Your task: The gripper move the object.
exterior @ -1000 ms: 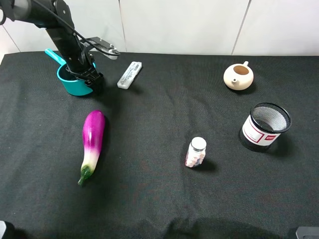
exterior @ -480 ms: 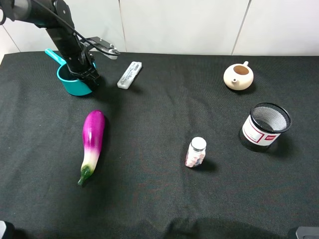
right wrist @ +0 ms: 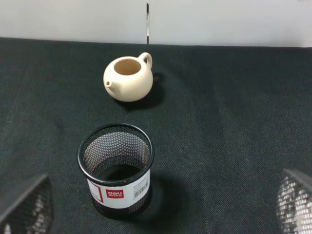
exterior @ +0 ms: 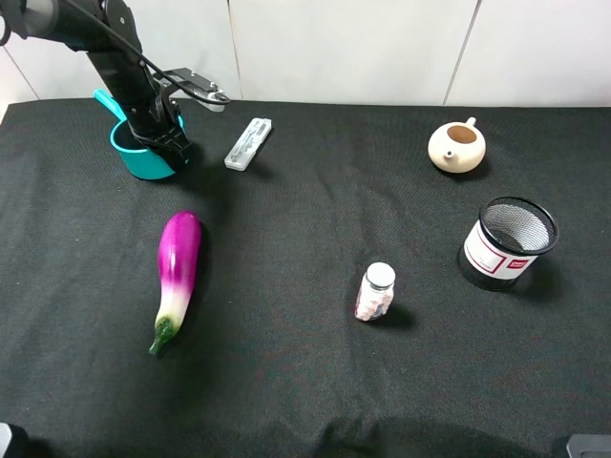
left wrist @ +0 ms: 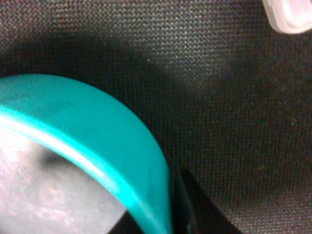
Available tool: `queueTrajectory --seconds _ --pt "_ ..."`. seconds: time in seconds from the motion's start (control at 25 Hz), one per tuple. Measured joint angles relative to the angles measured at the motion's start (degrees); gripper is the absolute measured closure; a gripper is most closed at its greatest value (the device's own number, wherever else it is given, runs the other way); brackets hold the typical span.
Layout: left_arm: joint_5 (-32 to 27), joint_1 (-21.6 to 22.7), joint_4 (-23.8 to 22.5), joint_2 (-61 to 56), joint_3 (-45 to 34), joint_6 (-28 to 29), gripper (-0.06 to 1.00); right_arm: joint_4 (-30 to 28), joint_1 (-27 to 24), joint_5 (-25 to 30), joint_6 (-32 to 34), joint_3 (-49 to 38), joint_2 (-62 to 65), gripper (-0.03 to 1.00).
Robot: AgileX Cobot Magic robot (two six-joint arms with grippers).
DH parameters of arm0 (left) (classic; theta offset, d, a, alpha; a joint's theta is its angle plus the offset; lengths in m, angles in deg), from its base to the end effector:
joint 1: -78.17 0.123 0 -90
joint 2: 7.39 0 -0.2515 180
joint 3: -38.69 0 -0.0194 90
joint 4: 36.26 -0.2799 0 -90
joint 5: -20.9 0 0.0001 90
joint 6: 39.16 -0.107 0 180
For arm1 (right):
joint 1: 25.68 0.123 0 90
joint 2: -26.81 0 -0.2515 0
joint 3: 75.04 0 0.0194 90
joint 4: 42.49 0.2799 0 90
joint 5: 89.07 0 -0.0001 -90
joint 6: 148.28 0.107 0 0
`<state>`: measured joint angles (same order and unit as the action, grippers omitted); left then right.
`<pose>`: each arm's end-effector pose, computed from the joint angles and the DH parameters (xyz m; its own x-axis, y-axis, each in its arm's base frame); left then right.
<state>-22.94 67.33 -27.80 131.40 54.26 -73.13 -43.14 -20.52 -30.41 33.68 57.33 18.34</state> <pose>0.4481 -0.0969 0.0479 -0.7472 0.6162 -0.2490 0.6323 0.7745 0.0194 0.0697 0.0053 0.2874 -0.4192 -0.0094 -0.9078 -0.0693 0.9974 0.0216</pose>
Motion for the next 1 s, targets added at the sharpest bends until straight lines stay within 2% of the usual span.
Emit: queueTrajectory --seconds 0.48,1.0 --pt "-0.48 0.00 0.00 -0.12 0.00 1.12 0.85 0.00 0.00 0.00 0.00 0.00 0.00 0.27" --pt "-6.25 0.00 0.17 -6.57 0.38 3.01 0.85 0.00 0.00 0.00 0.00 0.00 0.00 0.27"
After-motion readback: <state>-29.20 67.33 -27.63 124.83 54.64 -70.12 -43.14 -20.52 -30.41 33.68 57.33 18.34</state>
